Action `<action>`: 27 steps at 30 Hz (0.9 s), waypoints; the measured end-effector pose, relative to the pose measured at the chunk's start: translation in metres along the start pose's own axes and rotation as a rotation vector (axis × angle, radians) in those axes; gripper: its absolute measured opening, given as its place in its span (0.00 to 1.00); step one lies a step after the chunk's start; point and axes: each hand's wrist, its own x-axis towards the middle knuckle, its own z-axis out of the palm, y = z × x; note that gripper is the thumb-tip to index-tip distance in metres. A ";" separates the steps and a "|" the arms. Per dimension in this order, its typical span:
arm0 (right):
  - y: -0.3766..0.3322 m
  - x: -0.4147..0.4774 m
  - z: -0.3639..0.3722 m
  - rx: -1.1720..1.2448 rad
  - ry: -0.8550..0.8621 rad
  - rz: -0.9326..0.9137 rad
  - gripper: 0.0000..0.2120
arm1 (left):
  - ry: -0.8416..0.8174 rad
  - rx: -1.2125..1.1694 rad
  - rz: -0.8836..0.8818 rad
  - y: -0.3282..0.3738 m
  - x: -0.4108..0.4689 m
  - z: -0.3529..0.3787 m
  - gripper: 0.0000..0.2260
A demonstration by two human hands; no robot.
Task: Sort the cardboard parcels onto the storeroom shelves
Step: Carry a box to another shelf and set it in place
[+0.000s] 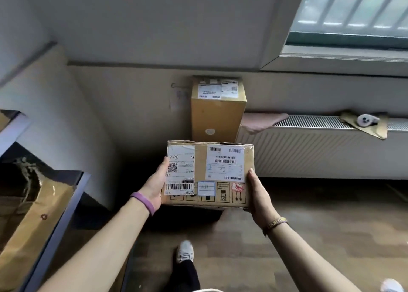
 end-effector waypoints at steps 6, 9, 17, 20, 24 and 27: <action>-0.002 0.118 0.016 0.175 0.005 0.034 0.21 | -0.011 0.038 -0.107 0.031 0.130 -0.005 0.26; 0.007 0.168 0.015 0.156 0.058 0.080 0.20 | 0.025 0.081 -0.157 0.033 0.185 -0.004 0.26; 0.080 0.293 -0.004 0.102 0.138 0.250 0.20 | 0.082 0.140 -0.247 -0.022 0.322 -0.017 0.29; 0.116 0.326 -0.012 0.067 0.151 0.279 0.20 | 0.136 0.146 -0.283 -0.055 0.360 -0.028 0.32; 0.160 0.355 -0.021 -0.017 0.142 0.327 0.21 | 0.154 0.137 -0.346 -0.097 0.397 -0.038 0.35; 0.190 0.370 -0.028 -0.034 0.127 0.395 0.22 | 0.192 0.175 -0.382 -0.128 0.421 -0.043 0.36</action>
